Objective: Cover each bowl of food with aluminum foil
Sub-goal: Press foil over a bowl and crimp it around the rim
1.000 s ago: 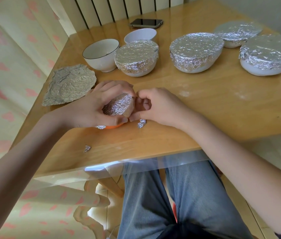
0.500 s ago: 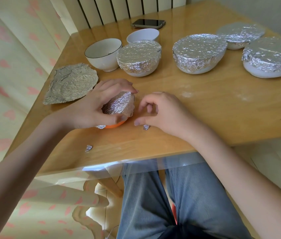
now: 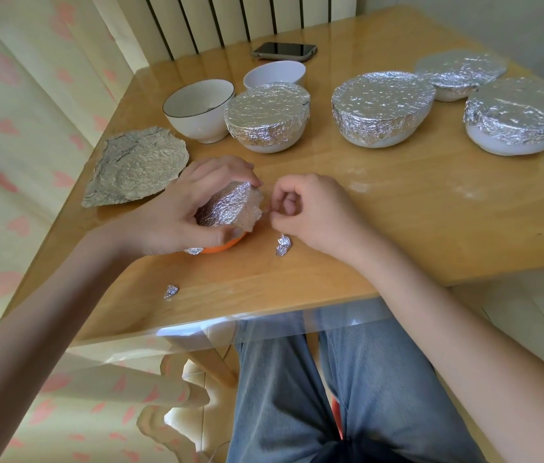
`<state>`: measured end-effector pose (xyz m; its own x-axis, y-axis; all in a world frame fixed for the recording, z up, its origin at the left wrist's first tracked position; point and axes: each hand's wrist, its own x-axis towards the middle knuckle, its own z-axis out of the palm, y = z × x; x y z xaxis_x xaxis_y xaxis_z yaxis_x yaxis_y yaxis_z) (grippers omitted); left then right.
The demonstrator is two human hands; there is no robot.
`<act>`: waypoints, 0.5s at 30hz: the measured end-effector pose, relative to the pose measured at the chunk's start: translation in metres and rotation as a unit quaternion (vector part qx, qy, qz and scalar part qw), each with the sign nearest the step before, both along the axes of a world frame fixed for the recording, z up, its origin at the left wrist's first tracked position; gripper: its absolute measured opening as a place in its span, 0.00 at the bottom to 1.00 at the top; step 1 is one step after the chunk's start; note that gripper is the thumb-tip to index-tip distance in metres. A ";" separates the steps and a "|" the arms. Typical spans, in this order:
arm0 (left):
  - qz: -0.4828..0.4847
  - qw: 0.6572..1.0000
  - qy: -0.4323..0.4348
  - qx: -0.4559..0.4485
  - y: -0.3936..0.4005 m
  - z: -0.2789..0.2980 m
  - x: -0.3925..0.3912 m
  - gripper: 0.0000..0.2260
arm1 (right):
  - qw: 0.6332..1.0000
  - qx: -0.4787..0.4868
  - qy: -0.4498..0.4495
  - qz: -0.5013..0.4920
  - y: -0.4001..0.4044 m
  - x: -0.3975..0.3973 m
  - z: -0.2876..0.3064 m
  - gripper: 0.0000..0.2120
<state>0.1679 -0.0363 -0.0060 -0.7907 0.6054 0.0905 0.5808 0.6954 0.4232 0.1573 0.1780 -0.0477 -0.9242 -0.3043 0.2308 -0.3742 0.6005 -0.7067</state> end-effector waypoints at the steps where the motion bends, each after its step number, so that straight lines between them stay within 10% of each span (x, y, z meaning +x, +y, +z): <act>1: -0.001 1.000 0.000 0.003 0.000 0.000 0.000 0.26 | 0.998 0.054 0.031 -0.023 0.003 0.001 0.002 0.09; 6: -0.007 1.000 0.000 0.009 0.000 0.000 0.001 0.25 | 0.984 0.160 0.048 -0.060 0.008 0.011 0.013 0.09; 15: 0.029 0.998 -0.040 0.036 0.002 0.003 0.005 0.31 | 0.995 -0.099 -0.021 0.016 -0.025 0.066 0.008 0.29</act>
<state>0.1724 -0.0345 -0.0031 -0.8306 0.5527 0.0684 0.5034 0.6926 0.5166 0.2235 0.1526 -0.0392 -0.9249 -0.2865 0.2501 -0.3582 0.4353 -0.8260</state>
